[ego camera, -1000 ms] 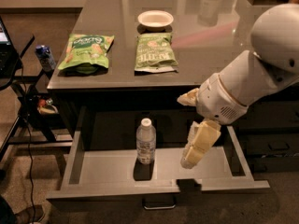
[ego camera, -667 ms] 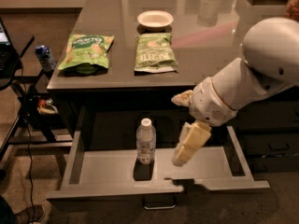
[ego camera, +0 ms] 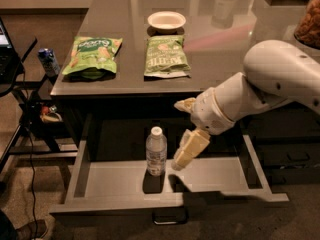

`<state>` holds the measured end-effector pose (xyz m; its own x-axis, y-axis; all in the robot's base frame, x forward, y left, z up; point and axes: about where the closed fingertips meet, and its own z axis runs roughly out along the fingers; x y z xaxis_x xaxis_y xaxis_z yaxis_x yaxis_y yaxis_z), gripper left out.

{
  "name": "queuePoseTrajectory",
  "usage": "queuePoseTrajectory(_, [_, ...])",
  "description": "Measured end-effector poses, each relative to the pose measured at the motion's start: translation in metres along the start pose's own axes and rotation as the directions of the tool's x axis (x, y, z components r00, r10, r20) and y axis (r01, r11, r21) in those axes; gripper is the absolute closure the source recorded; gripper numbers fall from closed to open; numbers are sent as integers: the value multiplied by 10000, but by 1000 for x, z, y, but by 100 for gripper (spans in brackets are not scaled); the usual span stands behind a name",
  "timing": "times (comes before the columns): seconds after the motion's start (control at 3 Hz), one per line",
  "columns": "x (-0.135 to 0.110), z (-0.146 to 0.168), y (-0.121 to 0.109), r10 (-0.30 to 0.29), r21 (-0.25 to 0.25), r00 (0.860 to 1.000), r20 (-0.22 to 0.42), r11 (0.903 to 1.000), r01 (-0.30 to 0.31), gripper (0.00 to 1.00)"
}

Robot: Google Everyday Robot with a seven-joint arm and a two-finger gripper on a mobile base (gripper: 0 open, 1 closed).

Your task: Pick blue plastic bottle from top drawer and place on counter

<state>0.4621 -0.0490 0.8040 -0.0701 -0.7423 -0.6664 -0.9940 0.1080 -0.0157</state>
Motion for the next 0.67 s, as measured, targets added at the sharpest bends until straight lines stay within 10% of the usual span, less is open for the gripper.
queuePoseTrajectory(0.67, [9,23,-16,438,-253,9989,172,9987,-434,0])
